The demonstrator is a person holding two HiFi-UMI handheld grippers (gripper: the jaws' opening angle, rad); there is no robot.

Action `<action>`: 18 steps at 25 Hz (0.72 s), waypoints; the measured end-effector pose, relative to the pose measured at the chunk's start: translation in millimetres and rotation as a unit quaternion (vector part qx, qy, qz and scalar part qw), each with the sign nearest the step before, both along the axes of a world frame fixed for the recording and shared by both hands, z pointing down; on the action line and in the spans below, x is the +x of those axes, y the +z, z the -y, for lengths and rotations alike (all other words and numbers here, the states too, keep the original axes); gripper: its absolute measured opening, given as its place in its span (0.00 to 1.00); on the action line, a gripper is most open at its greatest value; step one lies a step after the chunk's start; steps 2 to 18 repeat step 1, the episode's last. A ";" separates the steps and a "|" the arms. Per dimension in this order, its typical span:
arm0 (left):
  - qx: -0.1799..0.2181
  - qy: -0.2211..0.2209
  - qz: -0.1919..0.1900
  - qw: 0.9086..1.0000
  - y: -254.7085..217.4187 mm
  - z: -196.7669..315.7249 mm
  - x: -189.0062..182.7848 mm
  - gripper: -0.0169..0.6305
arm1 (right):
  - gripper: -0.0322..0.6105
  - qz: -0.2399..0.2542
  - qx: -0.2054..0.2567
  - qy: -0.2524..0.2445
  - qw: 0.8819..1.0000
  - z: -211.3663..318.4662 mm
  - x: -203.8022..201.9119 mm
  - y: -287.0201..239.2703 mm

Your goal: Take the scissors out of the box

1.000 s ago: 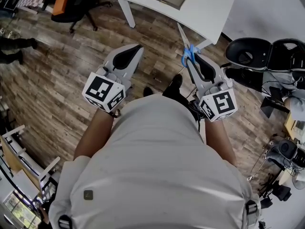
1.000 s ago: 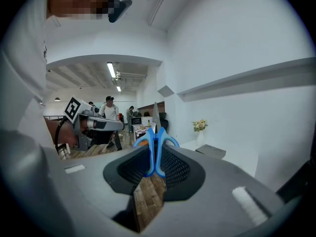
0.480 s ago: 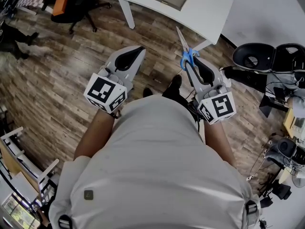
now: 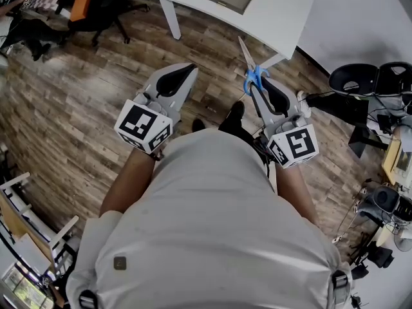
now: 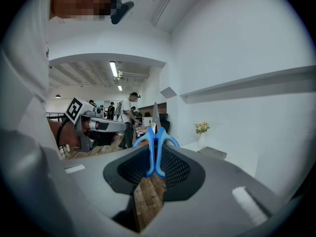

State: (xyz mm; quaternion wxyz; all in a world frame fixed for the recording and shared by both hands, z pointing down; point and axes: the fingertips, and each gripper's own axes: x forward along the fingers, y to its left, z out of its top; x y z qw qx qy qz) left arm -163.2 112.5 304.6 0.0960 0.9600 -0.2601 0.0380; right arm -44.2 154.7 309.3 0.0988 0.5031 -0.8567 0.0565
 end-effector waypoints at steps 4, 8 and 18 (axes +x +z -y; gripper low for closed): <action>0.000 0.000 0.000 1.000 -0.1 -0.6 -1.0 0.03 | 0.20 0.000 0.000 0.000 1.000 -0.3 -1.2 -0.3; 0.000 0.000 0.000 1.000 -0.1 -0.6 -1.0 0.03 | 0.20 0.000 0.000 0.000 1.000 -0.3 -1.2 -0.3; 0.000 0.000 0.000 1.000 -0.1 -0.6 -1.0 0.03 | 0.20 0.000 0.000 0.000 1.000 -0.3 -1.2 -0.3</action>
